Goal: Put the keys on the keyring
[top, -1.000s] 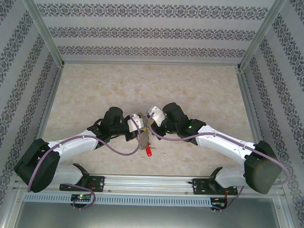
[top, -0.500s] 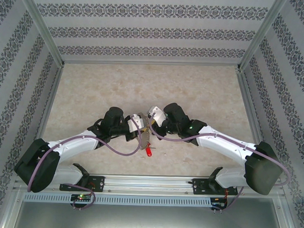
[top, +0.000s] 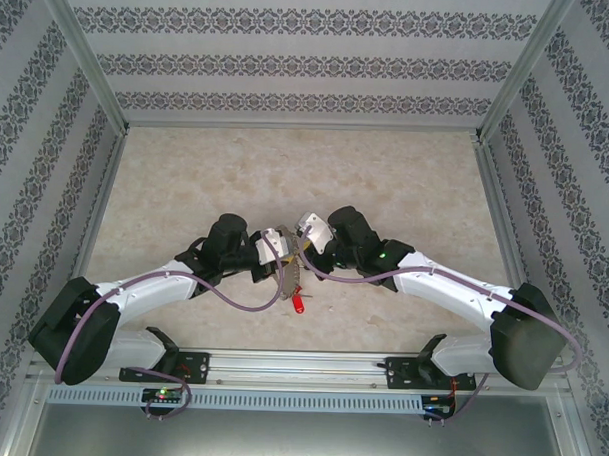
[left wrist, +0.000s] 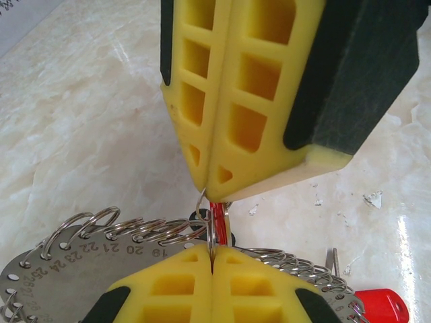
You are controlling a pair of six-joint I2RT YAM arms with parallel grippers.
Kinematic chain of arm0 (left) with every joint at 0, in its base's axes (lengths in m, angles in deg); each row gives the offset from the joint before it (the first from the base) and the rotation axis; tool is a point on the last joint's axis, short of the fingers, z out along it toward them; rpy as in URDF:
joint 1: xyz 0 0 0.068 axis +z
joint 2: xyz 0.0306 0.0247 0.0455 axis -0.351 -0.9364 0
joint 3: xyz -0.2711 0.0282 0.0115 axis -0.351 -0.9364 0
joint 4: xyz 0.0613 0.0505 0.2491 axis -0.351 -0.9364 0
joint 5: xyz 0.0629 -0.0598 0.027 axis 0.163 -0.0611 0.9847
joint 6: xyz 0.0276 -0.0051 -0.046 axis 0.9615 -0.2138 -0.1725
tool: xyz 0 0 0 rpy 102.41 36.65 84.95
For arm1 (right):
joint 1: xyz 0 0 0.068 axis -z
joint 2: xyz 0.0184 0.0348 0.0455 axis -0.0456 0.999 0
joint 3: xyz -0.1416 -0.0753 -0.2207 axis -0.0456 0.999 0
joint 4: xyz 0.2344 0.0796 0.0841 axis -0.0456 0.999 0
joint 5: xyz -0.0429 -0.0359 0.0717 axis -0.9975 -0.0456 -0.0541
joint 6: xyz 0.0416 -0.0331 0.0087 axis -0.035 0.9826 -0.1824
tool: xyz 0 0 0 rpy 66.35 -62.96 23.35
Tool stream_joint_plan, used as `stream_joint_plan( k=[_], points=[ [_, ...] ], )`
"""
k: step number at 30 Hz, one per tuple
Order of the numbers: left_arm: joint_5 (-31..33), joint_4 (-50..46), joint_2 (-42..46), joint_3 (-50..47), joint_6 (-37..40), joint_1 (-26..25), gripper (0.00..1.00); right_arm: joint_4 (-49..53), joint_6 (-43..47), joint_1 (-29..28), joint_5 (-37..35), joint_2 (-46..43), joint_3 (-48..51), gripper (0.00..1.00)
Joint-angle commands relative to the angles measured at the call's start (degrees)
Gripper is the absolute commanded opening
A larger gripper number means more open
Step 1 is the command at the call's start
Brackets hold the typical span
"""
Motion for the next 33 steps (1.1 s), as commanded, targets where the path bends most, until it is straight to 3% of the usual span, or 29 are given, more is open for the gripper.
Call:
stream_joint_plan(
  k=[1,19,28,30,33],
  points=[
    [-0.7,-1.3,1.3,0.8,0.1,-0.5,0.00,-0.6,-0.4,-0.1,1.5,-0.6,-0.6,0.00],
    [-0.5,2.0,2.3,-0.8,-1.3,-0.5,0.00,1.3,-2.7,1.8,-2.9,2.2,1.0,0.00],
    [-0.5,2.5,1.3,-1.4,-1.5,-0.5,0.00,-0.7,-2.7,1.4,0.9,0.5,0.4,0.00],
    [-0.3,2.5,1.1,-1.4,-1.6,-0.5,0.11,-0.7,-2.3,1.2,1.3,-0.1,0.1,0.00],
    [-0.4,1.7,1.0,-1.1,-1.3,-0.5,0.17,-0.5,-1.7,1.1,2.0,-0.8,-0.4,0.00]
  ],
)
